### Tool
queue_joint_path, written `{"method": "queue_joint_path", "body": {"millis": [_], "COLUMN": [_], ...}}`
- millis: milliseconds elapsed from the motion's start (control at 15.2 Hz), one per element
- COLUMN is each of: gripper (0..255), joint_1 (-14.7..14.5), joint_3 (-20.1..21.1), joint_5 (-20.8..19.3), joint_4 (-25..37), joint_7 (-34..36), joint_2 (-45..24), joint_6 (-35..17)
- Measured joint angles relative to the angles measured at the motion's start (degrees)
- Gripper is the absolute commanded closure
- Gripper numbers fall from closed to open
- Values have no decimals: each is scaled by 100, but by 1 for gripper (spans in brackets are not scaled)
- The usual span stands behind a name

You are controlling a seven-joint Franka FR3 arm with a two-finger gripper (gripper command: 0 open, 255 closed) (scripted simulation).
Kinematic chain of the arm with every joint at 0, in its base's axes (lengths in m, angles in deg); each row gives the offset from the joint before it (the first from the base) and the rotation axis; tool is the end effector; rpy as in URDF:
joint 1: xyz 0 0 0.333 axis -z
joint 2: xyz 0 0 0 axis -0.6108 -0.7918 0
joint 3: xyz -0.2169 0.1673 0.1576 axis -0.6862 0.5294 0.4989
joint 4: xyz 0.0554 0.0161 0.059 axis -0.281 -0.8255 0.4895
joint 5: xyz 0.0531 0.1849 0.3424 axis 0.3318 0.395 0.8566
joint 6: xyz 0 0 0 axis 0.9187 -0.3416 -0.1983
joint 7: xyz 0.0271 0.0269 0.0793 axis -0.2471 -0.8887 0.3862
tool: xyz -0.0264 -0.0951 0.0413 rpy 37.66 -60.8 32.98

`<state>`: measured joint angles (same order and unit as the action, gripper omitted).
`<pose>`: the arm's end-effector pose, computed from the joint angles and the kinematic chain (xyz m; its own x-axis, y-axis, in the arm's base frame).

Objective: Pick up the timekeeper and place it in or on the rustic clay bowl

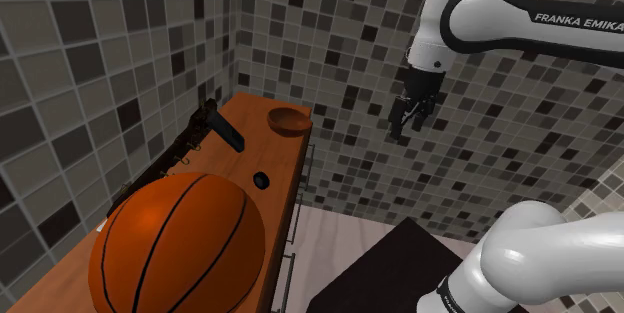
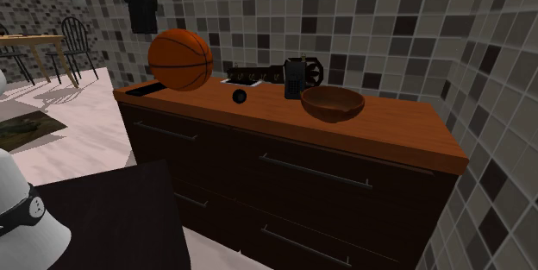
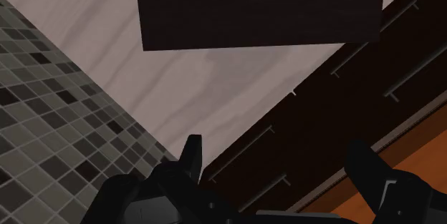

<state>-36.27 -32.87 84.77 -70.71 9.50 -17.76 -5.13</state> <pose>0.3157 0.0006 0.5615 0.9946 -0.0596 -0.0853 -0.0564 -0.9976 0.0404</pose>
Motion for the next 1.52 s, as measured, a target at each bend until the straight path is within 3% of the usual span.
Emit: {"method": "queue_joint_path", "body": {"millis": [264, 726, 1518], "gripper": [0, 0, 0], "joint_1": [-91, -363, -706], "joint_3": [133, 572, 1345], "joint_5": [106, 367, 305], "joint_4": [-85, -175, 584], "joint_7": [89, 363, 969], "joint_2": [-202, -1123, -3272], "joint_6": [-330, -1517, -3218]}}
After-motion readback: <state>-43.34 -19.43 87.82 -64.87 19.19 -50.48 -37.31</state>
